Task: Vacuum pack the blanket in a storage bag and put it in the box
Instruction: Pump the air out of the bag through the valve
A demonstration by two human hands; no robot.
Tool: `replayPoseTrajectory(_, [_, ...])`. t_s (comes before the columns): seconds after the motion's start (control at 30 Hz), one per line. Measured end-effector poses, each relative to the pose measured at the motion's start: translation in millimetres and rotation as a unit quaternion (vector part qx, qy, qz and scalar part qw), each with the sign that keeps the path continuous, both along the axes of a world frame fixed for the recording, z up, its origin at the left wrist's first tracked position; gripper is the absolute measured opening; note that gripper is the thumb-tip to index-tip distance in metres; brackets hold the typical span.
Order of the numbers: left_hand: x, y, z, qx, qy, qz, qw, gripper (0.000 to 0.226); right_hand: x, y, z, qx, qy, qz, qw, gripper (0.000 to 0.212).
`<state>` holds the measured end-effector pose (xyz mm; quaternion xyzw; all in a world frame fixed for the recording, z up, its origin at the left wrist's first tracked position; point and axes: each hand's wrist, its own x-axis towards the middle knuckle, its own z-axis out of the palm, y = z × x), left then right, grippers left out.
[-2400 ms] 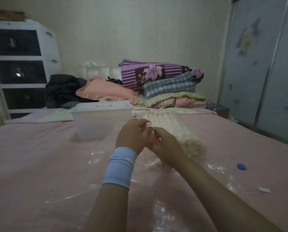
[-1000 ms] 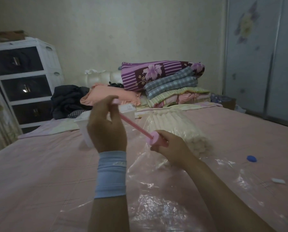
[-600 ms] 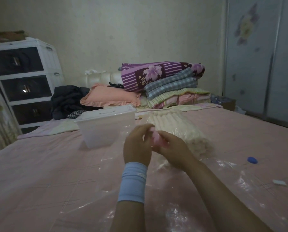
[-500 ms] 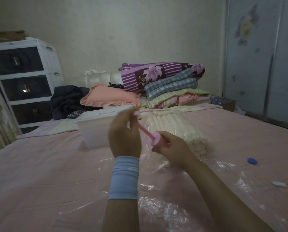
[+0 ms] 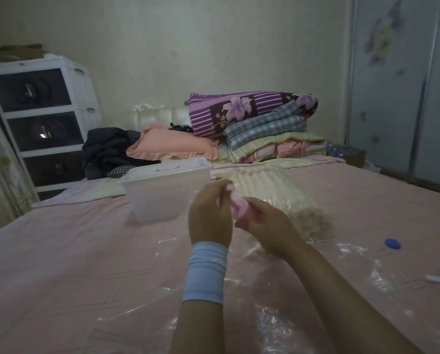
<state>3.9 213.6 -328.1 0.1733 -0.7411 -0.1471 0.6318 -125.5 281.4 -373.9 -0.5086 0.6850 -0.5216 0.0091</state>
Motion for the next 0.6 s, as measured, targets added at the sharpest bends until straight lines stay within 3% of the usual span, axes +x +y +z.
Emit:
replayPoseTrajectory(0.1, [29, -1, 42, -0.058, 0.149, 0.073, 0.985, 0.017, -1, 1, 0, 0.010, -0.018, 0.006, 1.000, 0.046])
replayPoseTrajectory(0.2, [40, -5, 56, -0.071, 0.192, 0.087, 0.975, 0.016, -1, 2, 0, 0.018, -0.020, 0.014, 1.000, 0.043])
replayPoseTrajectory(0.3, [21, -5, 31, -0.044, 0.141, 0.062, 0.987, 0.015, 2, -1, 1, 0.021, -0.012, 0.008, 1.000, 0.047])
replayPoseTrajectory(0.47, [-14, -5, -26, 0.065, -0.048, -0.035, 0.996, 0.014, 2, -1, 1, 0.006, -0.010, 0.015, 1.000, 0.045])
replayPoseTrajectory(0.53, [-12, -4, -22, 0.059, -0.058, -0.036, 0.996, 0.014, 1, 1, 1, 0.004, -0.011, 0.012, 1.000, 0.045])
replayPoseTrajectory(0.6, [-1, -1, 0, 0.004, -0.008, -0.004, 1.000, 0.013, -1, 2, 1, 0.006, -0.015, 0.003, 1.000, 0.047])
